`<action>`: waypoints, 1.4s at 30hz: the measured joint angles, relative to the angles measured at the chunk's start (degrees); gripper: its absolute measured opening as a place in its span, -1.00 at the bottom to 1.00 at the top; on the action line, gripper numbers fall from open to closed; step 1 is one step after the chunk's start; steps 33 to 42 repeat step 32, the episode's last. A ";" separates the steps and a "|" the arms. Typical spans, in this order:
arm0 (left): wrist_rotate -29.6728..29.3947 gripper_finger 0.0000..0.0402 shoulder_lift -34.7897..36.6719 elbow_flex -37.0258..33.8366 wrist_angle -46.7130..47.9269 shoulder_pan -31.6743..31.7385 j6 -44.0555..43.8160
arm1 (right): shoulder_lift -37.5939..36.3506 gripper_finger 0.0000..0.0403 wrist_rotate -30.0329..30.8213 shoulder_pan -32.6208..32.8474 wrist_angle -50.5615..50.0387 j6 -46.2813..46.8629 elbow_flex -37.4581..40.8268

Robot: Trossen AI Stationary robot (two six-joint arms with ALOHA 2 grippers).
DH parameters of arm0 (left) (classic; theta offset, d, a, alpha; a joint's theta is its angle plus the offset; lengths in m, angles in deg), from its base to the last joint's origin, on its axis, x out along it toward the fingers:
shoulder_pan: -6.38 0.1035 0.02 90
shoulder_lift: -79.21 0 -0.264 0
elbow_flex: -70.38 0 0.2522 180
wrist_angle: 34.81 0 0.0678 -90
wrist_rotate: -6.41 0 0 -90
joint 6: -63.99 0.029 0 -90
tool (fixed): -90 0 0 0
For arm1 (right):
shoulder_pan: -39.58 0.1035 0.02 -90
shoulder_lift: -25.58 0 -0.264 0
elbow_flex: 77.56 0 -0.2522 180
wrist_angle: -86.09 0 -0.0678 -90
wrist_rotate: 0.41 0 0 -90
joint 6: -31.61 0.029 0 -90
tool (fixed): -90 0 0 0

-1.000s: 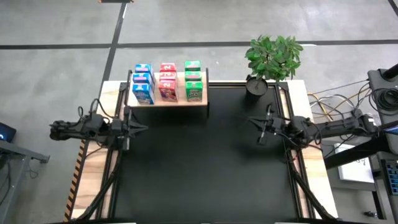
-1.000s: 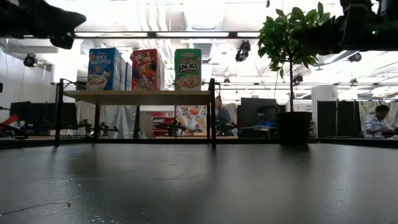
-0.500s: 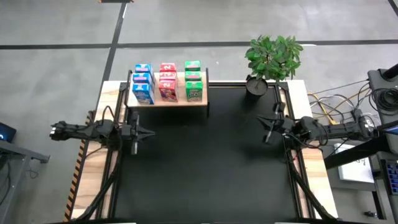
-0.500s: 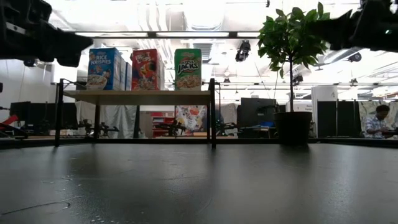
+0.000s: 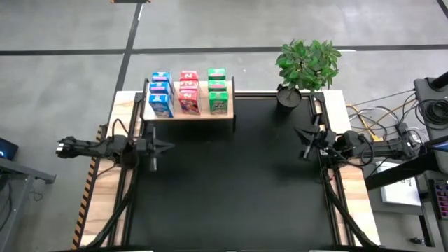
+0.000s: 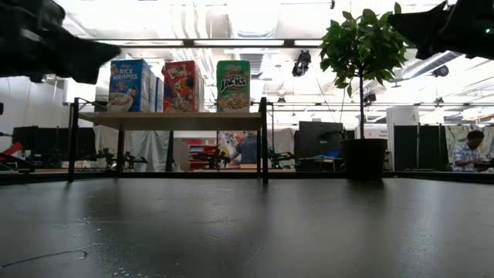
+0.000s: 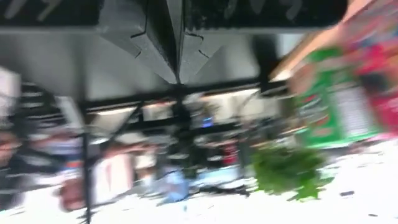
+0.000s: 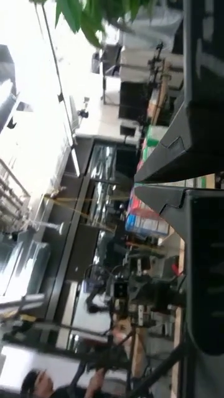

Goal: Stack cereal on shelf
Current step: Return to Home position

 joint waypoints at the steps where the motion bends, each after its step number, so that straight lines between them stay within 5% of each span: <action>1: -2.78 -1.00 -0.01 -0.02 0.12 0.00 -0.03 | 0.00 -0.96 0.40 -0.02 0.07 0.36 0.00; 8: -17.04 -1.00 -0.11 -0.02 0.26 0.00 -2.42 | 0.74 -0.96 5.87 -0.02 -0.18 -7.49 0.02; 42: -17.13 -1.00 -0.28 0.00 0.40 0.00 -2.42 | 1.20 -0.95 5.84 -0.02 -0.02 -1.03 0.04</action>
